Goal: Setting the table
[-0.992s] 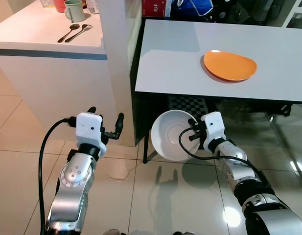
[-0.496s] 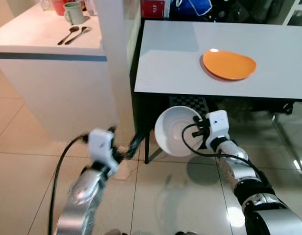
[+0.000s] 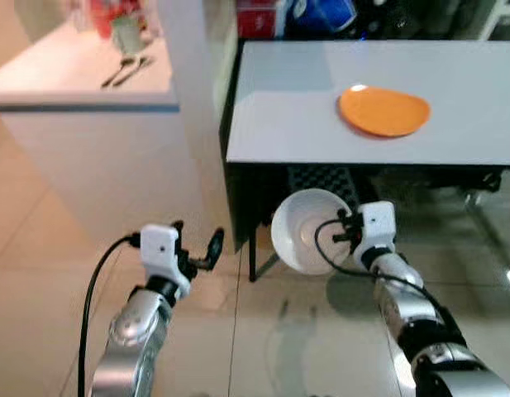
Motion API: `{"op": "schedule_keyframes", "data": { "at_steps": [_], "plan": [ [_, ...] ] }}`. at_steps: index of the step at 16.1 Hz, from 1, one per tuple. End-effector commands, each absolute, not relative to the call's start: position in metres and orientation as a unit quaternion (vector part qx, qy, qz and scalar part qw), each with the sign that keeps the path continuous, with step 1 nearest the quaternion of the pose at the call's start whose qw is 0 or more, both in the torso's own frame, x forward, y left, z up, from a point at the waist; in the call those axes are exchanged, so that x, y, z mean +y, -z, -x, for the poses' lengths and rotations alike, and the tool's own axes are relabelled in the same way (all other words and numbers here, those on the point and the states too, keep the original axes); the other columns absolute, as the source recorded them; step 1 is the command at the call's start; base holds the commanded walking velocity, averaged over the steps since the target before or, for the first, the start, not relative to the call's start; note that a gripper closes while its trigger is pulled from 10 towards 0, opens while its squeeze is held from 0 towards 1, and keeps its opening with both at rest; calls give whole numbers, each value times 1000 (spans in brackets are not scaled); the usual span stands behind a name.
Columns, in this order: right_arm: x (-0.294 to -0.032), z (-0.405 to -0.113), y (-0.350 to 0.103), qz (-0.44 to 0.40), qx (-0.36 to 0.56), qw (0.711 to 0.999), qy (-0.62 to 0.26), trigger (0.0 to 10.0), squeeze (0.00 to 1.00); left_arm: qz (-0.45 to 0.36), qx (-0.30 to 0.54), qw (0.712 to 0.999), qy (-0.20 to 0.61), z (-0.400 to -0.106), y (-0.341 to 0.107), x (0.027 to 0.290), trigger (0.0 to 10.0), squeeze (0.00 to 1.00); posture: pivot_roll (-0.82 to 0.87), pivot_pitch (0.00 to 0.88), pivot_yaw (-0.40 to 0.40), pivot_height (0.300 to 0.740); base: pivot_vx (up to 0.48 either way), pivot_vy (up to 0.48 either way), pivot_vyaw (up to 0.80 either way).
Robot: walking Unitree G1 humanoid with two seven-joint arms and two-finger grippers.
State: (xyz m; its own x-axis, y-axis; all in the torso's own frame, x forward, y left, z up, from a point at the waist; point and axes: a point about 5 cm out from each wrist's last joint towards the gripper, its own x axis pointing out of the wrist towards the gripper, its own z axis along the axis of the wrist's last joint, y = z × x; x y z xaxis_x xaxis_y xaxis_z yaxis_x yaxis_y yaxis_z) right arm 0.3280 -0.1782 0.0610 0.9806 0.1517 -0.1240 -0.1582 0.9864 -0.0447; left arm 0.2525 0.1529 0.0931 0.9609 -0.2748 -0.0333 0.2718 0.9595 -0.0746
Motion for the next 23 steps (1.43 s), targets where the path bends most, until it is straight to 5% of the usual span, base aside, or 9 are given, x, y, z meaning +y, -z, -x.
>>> {"op": "schedule_keyframes", "data": {
  "at_steps": [1, 11, 13, 16, 20, 23],
  "plan": [
    [-189, -330, -69, 15, 39, 998, -56, 10000, 0, 31, 24, 990, 136, -254, -91, 154, 10000, 0, 51, 42, 55, 740, 334, 345, 0],
    [-179, -333, -73, 36, 29, 996, -81, 10000, 0, -20, 2, 986, 165, -268, -99, 138, 10000, 0, 42, 24, 60, 740, 452, 67, 0],
    [-159, -334, -96, 67, -31, 981, -179, 10000, 0, -32, -8, 985, 168, -268, -101, 136, 10000, 0, 36, 26, 68, 740, 234, 0, 0],
    [-128, -324, -162, 48, -112, 923, -366, 10000, 0, -29, 0, 985, 168, -272, -98, 134, 10000, 0, 13, 20, 78, 740, 0, 0, 0],
    [-180, -353, -174, -63, -103, 975, -185, 10000, 0, -44, -5, 986, 159, -279, -99, 133, 10000, 0, 2, 16, 81, 740, 0, 0, 0],
    [-223, -357, -149, -71, -42, 996, -29, 10000, 0, -46, -1, 985, 166, -280, -98, 134, 10000, 0, 4, 18, 84, 740, 0, 0, 0]
  ]
}}
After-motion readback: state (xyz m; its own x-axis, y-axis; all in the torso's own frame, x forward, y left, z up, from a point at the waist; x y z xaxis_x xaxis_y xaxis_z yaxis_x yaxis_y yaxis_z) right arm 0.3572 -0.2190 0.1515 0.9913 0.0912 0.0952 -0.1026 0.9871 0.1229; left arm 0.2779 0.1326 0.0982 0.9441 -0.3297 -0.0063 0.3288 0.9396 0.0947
